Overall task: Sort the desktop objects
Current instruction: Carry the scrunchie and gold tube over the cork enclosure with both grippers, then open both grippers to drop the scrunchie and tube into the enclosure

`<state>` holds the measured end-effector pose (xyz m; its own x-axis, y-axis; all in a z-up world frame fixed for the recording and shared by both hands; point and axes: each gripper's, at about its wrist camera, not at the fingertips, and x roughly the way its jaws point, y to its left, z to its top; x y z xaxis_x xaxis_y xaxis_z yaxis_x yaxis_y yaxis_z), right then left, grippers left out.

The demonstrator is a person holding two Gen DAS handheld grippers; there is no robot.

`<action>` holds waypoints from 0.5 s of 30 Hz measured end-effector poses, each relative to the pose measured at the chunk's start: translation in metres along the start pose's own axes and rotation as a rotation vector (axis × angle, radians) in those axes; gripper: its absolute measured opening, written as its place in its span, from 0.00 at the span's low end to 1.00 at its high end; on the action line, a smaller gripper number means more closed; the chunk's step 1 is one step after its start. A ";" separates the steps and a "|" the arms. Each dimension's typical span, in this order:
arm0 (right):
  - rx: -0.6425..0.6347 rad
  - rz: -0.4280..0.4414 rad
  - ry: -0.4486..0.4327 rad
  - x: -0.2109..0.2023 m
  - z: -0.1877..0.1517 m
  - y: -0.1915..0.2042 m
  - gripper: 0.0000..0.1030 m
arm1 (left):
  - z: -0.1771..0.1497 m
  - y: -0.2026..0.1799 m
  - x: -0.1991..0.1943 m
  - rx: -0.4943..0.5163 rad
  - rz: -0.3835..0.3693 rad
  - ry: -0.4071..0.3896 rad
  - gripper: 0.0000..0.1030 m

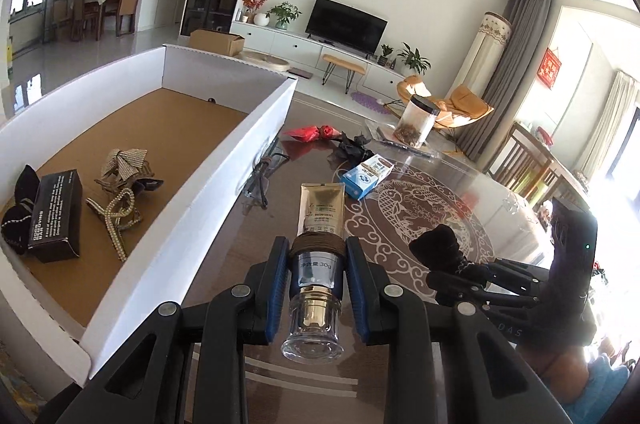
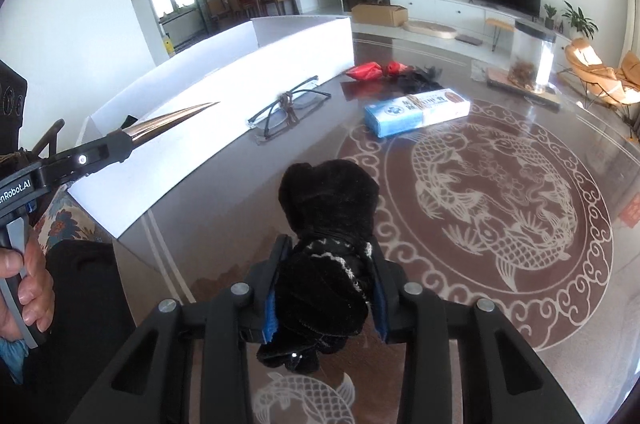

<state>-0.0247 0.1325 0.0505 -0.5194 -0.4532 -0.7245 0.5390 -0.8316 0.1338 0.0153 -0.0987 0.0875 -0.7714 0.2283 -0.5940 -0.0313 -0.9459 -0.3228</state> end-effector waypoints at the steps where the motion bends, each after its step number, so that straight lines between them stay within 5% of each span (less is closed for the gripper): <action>1: -0.024 0.020 -0.011 0.004 0.013 0.011 0.35 | 0.009 0.012 -0.005 -0.025 0.014 -0.007 0.27; 8: -0.171 0.215 -0.097 0.029 0.108 0.117 0.36 | 0.076 0.109 -0.023 -0.077 0.240 -0.029 0.27; 15: -0.352 0.343 -0.020 0.092 0.140 0.228 0.37 | 0.088 0.190 0.001 -0.135 0.396 0.073 0.27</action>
<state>-0.0427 -0.1444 0.1091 -0.2838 -0.6906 -0.6652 0.8705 -0.4765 0.1232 -0.0473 -0.2985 0.0906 -0.6601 -0.1263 -0.7405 0.3456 -0.9263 -0.1500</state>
